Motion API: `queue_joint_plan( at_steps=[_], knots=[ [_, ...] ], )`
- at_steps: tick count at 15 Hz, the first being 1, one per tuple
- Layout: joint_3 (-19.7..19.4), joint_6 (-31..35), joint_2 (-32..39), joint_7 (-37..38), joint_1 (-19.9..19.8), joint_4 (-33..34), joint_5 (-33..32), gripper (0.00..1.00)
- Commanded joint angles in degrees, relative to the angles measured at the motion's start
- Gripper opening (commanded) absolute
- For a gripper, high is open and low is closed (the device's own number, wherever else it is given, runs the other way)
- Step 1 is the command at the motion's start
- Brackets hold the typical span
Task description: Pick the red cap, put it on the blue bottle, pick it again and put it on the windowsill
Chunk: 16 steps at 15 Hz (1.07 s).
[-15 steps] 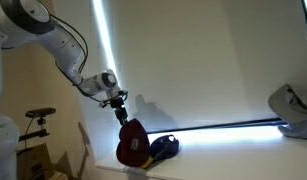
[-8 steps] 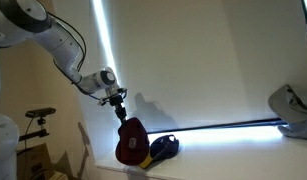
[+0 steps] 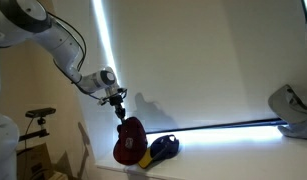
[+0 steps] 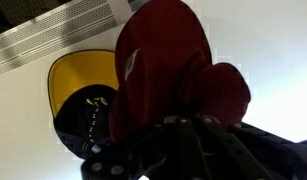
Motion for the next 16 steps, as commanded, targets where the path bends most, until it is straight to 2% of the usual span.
queue_joint_plan(
  at_steps=[1, 4, 10, 12, 16],
  knots=[
    [-0.4, -2.6, -2.9, -4.9, -0.5, 1.4, 1.2, 0.01],
    [-0.9, -5.1, -7.8, -6.4, -1.0, 3.9, -0.4, 0.01],
    [-0.2, -19.0, -12.7, -8.7, -2.4, 15.5, -2.5, 0.01],
    [0.0, -23.2, -12.9, -7.0, -3.1, 19.1, -5.5, 0.01],
    [0.0, -28.4, -10.8, 2.9, -4.9, 25.2, -15.8, 0.01]
  ],
)
